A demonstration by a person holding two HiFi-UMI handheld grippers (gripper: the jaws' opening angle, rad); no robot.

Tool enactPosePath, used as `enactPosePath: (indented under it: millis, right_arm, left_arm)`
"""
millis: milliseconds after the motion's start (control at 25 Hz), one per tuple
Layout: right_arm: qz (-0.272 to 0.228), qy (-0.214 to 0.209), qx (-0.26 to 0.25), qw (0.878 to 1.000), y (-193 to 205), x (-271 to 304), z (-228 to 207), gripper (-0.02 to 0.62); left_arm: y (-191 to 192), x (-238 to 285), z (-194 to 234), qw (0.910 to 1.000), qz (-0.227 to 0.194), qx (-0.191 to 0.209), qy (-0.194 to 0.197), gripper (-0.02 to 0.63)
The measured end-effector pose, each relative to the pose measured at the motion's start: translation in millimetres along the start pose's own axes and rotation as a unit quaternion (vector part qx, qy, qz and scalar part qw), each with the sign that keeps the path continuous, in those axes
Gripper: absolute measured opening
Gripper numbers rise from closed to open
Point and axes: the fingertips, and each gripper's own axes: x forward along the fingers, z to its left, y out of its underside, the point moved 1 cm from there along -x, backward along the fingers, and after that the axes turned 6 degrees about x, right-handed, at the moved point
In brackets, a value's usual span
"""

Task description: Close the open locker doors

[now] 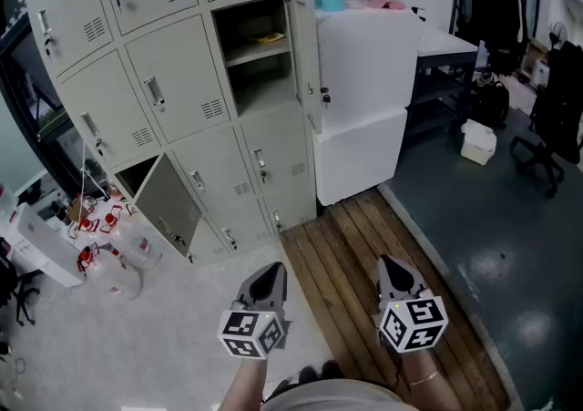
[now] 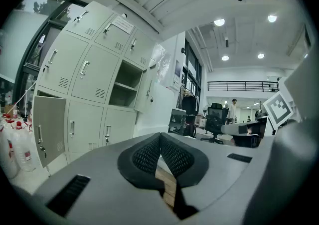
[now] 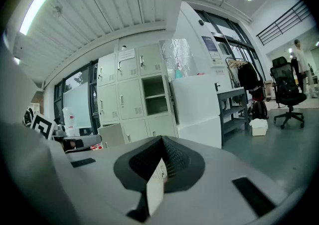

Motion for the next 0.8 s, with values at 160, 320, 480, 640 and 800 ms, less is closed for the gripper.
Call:
enactPosePath:
  millis: [160, 320, 480, 640, 800]
  right_arm:
    - [-0.009, -0.008, 0.007, 1.000, -8, 7, -8, 0.002]
    - [-0.010, -0.026, 0.023, 0.999, -9, 16, -13, 0.005]
    - [-0.015, -0.043, 0.033, 0.998, -17, 33, -14, 0.004]
    - [-0.018, -0.056, 0.030, 0.998, -24, 62, -9, 0.023]
    - [-0.022, -0.057, 0.030, 0.998, -29, 111, -3, 0.049]
  left_arm:
    - [-3, 13, -4, 1.0000, -0.001, 0.002, -0.001, 0.020]
    - [-6, 23, -5, 0.9999, 0.000, 0.012, -0.004, 0.020]
    - [-17, 36, 5, 0.9995, -0.008, 0.025, -0.018, 0.020]
    - [-21, 56, 25, 0.9993, -0.010, 0.030, -0.021, 0.021]
    - [-25, 87, 58, 0.9991, -0.012, 0.039, -0.011, 0.020]
